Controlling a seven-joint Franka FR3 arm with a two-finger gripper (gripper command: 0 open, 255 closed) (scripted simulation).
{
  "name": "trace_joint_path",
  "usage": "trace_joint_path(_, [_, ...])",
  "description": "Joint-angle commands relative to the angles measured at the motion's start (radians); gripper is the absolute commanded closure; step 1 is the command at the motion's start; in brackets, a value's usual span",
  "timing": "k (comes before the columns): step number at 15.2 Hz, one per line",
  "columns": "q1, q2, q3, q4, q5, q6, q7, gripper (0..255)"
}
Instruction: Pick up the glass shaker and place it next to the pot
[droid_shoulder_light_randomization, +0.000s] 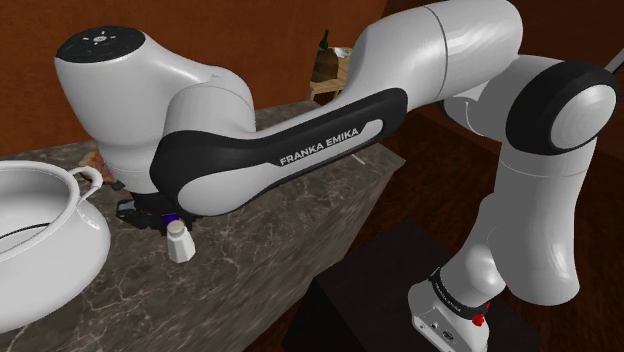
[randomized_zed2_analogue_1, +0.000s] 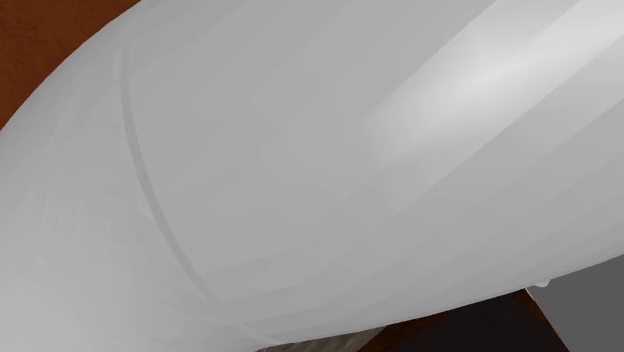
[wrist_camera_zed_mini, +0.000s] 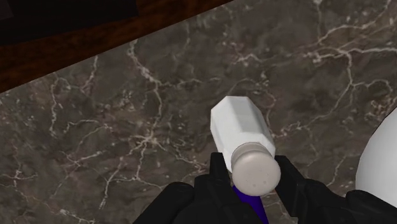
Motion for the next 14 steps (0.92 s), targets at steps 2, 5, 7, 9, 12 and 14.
trace_joint_path(2, [0.000,0.000,0.000,-0.001,0.000,0.001,0.000,255])
trace_joint_path(5, [0.000,0.000,0.000,-0.001,0.000,0.001,0.000,0])
trace_joint_path(7, [0.000,0.000,0.000,-0.001,0.000,0.001,0.000,0])
trace_joint_path(9, [0.000,0.000,0.000,-0.001,0.000,0.001,0.000,0])
trace_joint_path(12, [0.006,-0.017,0.008,0.040,0.013,-0.055,-0.009,0])
trace_joint_path(14, [0.014,-0.028,0.014,0.083,0.022,-0.108,-0.017,0])
